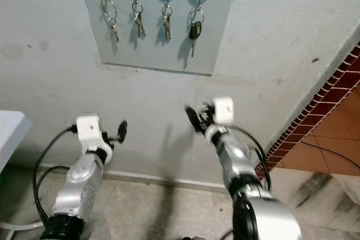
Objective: Hang keys on a hook
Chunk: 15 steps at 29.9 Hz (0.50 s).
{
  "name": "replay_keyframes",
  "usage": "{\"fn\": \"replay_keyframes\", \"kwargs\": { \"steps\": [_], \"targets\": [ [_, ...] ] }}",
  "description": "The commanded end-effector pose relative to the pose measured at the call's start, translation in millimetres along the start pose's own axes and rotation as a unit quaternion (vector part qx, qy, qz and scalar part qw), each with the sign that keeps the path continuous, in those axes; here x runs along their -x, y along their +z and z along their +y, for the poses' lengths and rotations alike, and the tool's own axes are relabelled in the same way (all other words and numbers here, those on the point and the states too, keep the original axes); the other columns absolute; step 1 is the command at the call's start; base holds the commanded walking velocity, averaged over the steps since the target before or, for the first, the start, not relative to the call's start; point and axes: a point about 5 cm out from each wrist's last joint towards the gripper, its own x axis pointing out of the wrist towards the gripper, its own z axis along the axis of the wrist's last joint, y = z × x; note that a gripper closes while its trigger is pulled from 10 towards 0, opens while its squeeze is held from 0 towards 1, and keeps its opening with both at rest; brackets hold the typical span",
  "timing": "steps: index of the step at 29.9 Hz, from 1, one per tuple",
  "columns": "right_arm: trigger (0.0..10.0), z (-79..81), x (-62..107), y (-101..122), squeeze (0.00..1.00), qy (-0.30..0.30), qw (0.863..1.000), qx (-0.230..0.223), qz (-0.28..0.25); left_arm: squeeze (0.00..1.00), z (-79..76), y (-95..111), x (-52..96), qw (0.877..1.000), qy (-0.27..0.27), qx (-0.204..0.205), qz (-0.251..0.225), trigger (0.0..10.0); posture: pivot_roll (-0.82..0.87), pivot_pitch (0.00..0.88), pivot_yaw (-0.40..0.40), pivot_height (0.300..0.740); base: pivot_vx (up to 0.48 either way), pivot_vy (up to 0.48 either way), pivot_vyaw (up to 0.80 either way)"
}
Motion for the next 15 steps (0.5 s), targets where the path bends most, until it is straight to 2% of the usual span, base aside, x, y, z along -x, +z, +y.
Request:
{"fn": "replay_keyframes", "kwargs": {
  "steps": [1,2,3,6,7,10,12,15],
  "targets": [
    [10.0,0.0,-0.1,0,0.84,-0.006,1.000,0.009,0.000,0.00,0.5,-4,-0.8,1.000,0.005,-0.006,0.004,10.0,0.03,0.014,-0.039,0.740,0.000,0.000,0.00],
    [10.0,-7.6,13.7,-21,0.00,-0.032,0.999,0.004,0.033,0.00,3.2,-21,1.4,1.000,0.010,-0.011,0.026,10.0,0.02,0.000,-0.033,0.740,0.000,0.000,0.00],
    [10.0,-7.6,13.7,-21,0.00,-0.032,0.999,0.004,0.033,0.00,3.2,-21,1.4,1.000,0.010,-0.011,0.026,10.0,0.02,0.000,-0.033,0.740,0.000,0.000,0.00],
    [10.0,-15.5,32.3,-48,0.00,-0.065,0.995,0.008,0.080,0.00,5.4,-39,5.6,0.999,0.009,-0.022,0.039,10.0,0.01,0.000,-0.027,0.740,0.000,0.000,0.00],
    [10.0,-21.5,46.0,-64,0.00,-0.089,0.990,0.008,0.111,0.00,6.1,-54,9.4,0.998,0.004,0.003,0.068,10.0,0.02,0.000,-0.023,0.740,0.000,0.000,0.00],
    [10.0,-25.1,62.9,-83,0.00,-0.105,0.983,0.018,0.149,0.00,5.6,-72,15.4,0.994,-0.007,0.028,0.109,10.0,0.01,0.000,-0.017,0.740,0.000,0.000,0.00],
    [10.0,-25.9,66.5,-87,0.00,-0.111,0.981,0.015,0.157,0.00,5.7,-75,17.0,0.993,-0.007,0.028,0.115,10.0,0.01,0.000,-0.015,0.740,0.000,0.000,0.00],
    [10.0,-26.3,79.5,-101,0.00,-0.122,0.974,0.014,0.188,0.00,7.7,-91,25.7,0.988,-0.004,0.026,0.154,10.0,0.00,0.000,-0.011,0.740,0.000,0.000,0.00]
  ]
}}
